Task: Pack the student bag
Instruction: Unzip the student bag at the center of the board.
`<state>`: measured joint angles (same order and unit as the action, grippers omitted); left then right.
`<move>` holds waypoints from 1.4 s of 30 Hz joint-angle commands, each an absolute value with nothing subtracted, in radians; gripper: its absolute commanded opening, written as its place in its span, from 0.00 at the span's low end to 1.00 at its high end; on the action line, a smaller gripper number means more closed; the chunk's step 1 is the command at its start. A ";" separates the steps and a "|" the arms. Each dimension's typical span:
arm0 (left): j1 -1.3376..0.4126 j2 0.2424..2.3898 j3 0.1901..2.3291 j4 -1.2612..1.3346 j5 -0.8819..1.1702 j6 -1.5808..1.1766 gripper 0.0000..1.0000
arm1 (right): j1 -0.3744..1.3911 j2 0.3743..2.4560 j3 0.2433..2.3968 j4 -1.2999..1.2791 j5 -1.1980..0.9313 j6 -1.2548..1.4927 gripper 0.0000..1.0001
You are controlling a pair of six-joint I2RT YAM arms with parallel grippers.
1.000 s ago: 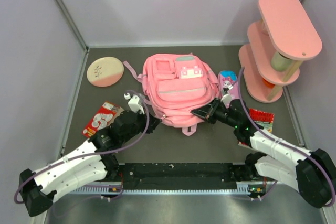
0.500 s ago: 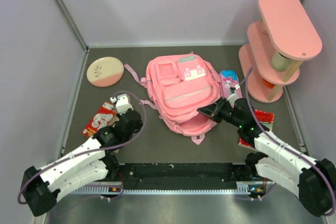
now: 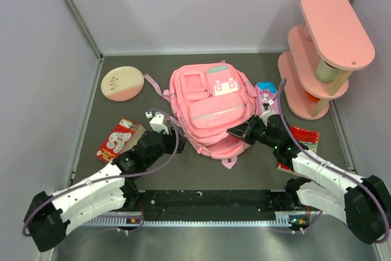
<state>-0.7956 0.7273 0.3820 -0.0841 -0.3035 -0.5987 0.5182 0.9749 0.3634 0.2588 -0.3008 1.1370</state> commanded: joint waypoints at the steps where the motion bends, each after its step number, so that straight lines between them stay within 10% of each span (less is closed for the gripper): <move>1: -0.805 0.825 0.341 0.187 0.039 -0.529 0.61 | 0.537 0.994 0.446 0.356 -0.284 1.112 0.00; 17: -0.834 1.207 0.385 0.457 0.153 -0.526 0.61 | 0.548 0.970 0.466 0.316 -0.284 1.108 0.00; 33: -0.833 1.198 0.370 0.558 0.143 -0.535 0.02 | 0.546 0.965 0.440 0.325 -0.293 1.109 0.00; 42: -0.833 1.123 0.506 0.122 0.010 -0.424 0.00 | 0.546 0.925 0.460 0.221 -0.218 1.060 0.00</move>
